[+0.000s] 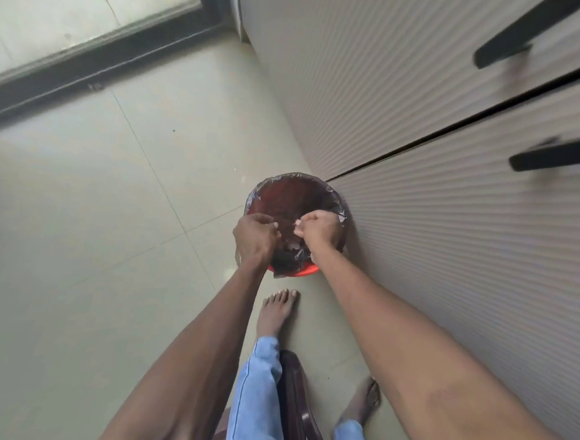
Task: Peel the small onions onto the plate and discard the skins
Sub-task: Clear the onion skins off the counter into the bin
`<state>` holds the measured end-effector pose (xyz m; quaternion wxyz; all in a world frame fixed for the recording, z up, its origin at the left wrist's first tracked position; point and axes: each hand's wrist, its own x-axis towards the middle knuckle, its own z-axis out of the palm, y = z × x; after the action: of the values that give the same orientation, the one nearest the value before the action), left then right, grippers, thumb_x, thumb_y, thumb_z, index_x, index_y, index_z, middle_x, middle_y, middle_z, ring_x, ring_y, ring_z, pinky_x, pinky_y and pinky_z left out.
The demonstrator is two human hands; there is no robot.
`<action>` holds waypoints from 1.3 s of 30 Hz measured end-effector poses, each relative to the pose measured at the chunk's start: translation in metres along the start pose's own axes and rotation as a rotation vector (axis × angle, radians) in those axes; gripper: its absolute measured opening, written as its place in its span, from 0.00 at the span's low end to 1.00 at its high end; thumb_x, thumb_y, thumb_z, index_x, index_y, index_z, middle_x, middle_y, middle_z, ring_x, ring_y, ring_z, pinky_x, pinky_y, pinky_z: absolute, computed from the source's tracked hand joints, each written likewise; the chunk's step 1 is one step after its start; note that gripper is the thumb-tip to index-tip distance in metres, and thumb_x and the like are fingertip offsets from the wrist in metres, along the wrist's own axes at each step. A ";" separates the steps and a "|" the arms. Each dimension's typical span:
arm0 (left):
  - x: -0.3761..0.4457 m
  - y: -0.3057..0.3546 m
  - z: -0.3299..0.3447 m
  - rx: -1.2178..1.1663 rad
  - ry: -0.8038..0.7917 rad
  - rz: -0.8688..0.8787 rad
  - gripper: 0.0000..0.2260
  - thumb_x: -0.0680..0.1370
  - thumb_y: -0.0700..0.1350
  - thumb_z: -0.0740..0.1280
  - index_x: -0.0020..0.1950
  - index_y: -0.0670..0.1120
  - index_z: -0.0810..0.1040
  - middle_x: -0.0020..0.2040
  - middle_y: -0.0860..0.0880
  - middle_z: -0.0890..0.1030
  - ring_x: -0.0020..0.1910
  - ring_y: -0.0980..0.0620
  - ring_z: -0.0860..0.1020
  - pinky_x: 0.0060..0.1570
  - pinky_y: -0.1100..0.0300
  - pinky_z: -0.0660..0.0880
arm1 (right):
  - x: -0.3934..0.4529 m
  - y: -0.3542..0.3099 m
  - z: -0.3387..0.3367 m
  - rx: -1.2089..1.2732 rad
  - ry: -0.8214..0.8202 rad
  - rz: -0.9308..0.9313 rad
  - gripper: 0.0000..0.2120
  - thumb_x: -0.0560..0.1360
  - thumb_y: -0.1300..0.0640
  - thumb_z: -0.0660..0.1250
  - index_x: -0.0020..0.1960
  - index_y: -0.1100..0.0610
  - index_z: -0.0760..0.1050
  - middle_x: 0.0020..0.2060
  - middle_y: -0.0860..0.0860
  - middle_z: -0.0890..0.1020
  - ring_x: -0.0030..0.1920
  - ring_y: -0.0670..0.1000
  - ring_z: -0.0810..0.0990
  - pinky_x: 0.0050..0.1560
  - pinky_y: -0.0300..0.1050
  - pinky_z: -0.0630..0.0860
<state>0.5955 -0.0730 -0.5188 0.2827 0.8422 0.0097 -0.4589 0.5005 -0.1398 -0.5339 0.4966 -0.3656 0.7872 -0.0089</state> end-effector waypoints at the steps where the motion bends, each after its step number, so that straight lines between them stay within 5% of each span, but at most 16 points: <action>1: 0.005 -0.002 0.001 0.055 0.016 0.037 0.03 0.72 0.40 0.73 0.40 0.47 0.84 0.37 0.49 0.84 0.36 0.49 0.84 0.43 0.53 0.83 | 0.001 0.001 0.006 -0.042 0.044 -0.044 0.13 0.71 0.65 0.71 0.31 0.54 0.78 0.31 0.51 0.85 0.32 0.51 0.86 0.38 0.50 0.84; 6: 0.016 -0.005 0.002 0.259 -0.132 0.138 0.13 0.69 0.36 0.64 0.44 0.51 0.84 0.45 0.49 0.86 0.43 0.45 0.84 0.46 0.49 0.83 | 0.014 0.013 0.029 -0.146 -0.145 -0.096 0.18 0.68 0.67 0.68 0.52 0.51 0.84 0.46 0.54 0.86 0.49 0.58 0.85 0.52 0.55 0.83; 8: 0.014 -0.006 0.001 0.275 -0.123 0.153 0.16 0.69 0.35 0.63 0.46 0.50 0.86 0.48 0.48 0.86 0.45 0.44 0.84 0.46 0.48 0.83 | 0.007 0.009 0.025 -0.212 -0.096 -0.112 0.12 0.72 0.68 0.68 0.47 0.55 0.85 0.46 0.55 0.86 0.47 0.56 0.85 0.52 0.54 0.83; 11: 0.007 -0.004 -0.001 0.307 -0.034 0.191 0.09 0.75 0.38 0.66 0.48 0.47 0.86 0.49 0.49 0.85 0.47 0.46 0.81 0.49 0.53 0.80 | -0.002 0.003 0.019 -0.169 0.006 -0.157 0.11 0.73 0.65 0.73 0.34 0.56 0.78 0.35 0.56 0.85 0.35 0.56 0.85 0.40 0.54 0.84; 14: 0.000 0.001 -0.003 0.409 -0.061 0.264 0.08 0.74 0.38 0.67 0.49 0.46 0.84 0.47 0.48 0.83 0.47 0.44 0.81 0.45 0.54 0.77 | -0.008 0.001 0.010 -0.357 0.061 -0.266 0.06 0.72 0.67 0.69 0.43 0.57 0.79 0.34 0.49 0.77 0.41 0.55 0.80 0.43 0.43 0.74; 18: -0.008 0.003 0.000 0.456 -0.191 0.375 0.16 0.71 0.34 0.65 0.56 0.44 0.85 0.58 0.43 0.83 0.60 0.42 0.78 0.55 0.56 0.72 | -0.007 -0.001 0.007 -0.491 -0.167 -0.268 0.20 0.73 0.69 0.63 0.60 0.53 0.81 0.66 0.55 0.77 0.66 0.57 0.75 0.65 0.44 0.72; 22: -0.021 0.007 -0.006 0.431 -0.052 0.323 0.10 0.79 0.42 0.66 0.56 0.47 0.84 0.52 0.44 0.85 0.54 0.42 0.81 0.50 0.56 0.74 | -0.015 -0.001 -0.001 -0.363 -0.017 -0.289 0.03 0.75 0.63 0.71 0.42 0.57 0.82 0.44 0.54 0.85 0.40 0.54 0.83 0.40 0.45 0.80; 24: -0.027 0.009 -0.009 0.505 -0.032 0.352 0.10 0.79 0.45 0.66 0.57 0.49 0.83 0.52 0.44 0.85 0.55 0.41 0.81 0.54 0.52 0.75 | -0.022 -0.003 -0.009 -0.474 0.058 -0.348 0.04 0.74 0.61 0.72 0.48 0.55 0.81 0.45 0.51 0.81 0.44 0.53 0.80 0.40 0.41 0.70; 26: -0.030 0.006 -0.008 0.635 -0.142 0.430 0.21 0.78 0.44 0.65 0.71 0.51 0.75 0.68 0.39 0.77 0.70 0.40 0.72 0.72 0.47 0.65 | -0.027 -0.006 -0.012 -0.624 -0.018 -0.373 0.19 0.74 0.62 0.67 0.62 0.51 0.78 0.60 0.56 0.78 0.62 0.57 0.76 0.53 0.41 0.71; 27: -0.034 0.007 -0.010 0.716 -0.194 0.473 0.29 0.78 0.46 0.66 0.79 0.51 0.65 0.78 0.36 0.64 0.79 0.39 0.59 0.78 0.46 0.54 | -0.031 -0.007 -0.014 -0.717 -0.099 -0.376 0.26 0.73 0.62 0.66 0.70 0.48 0.72 0.72 0.60 0.69 0.74 0.60 0.66 0.68 0.46 0.66; 29: -0.045 0.008 -0.014 0.825 -0.248 0.480 0.41 0.77 0.54 0.69 0.83 0.50 0.49 0.82 0.37 0.42 0.81 0.39 0.39 0.78 0.45 0.41 | -0.042 -0.008 -0.023 -0.892 -0.191 -0.393 0.34 0.73 0.60 0.67 0.78 0.49 0.62 0.81 0.59 0.47 0.80 0.61 0.42 0.79 0.57 0.45; 30: -0.052 0.007 -0.018 0.839 -0.264 0.449 0.43 0.76 0.56 0.70 0.83 0.49 0.48 0.82 0.38 0.40 0.80 0.39 0.37 0.78 0.46 0.40 | -0.048 -0.008 -0.029 -0.922 -0.187 -0.418 0.35 0.73 0.59 0.67 0.78 0.51 0.61 0.81 0.58 0.46 0.80 0.60 0.40 0.79 0.58 0.42; 32: -0.072 0.006 -0.029 0.844 -0.299 0.433 0.39 0.77 0.59 0.68 0.82 0.49 0.54 0.82 0.38 0.44 0.81 0.39 0.40 0.78 0.45 0.42 | -0.069 -0.008 -0.046 -0.893 -0.162 -0.500 0.30 0.72 0.59 0.68 0.73 0.57 0.67 0.79 0.58 0.59 0.80 0.59 0.51 0.78 0.58 0.49; 35: -0.118 0.010 -0.052 0.812 -0.276 0.530 0.30 0.73 0.60 0.52 0.69 0.47 0.73 0.74 0.37 0.69 0.79 0.36 0.55 0.77 0.43 0.51 | -0.117 -0.005 -0.080 -0.725 -0.129 -0.638 0.15 0.69 0.63 0.68 0.55 0.64 0.78 0.59 0.60 0.78 0.65 0.60 0.72 0.70 0.53 0.64; 39: -0.225 0.021 -0.077 0.598 -0.212 0.622 0.21 0.69 0.44 0.50 0.51 0.40 0.80 0.50 0.40 0.82 0.59 0.37 0.75 0.58 0.44 0.72 | -0.208 0.010 -0.147 -0.430 -0.062 -0.747 0.03 0.68 0.70 0.64 0.39 0.65 0.74 0.41 0.60 0.80 0.48 0.61 0.77 0.43 0.49 0.64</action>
<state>0.5306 0.0015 -0.3013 0.1508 0.7982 -0.4063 -0.4183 0.4281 -0.0622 -0.3021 0.3951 -0.7205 0.5697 -0.0127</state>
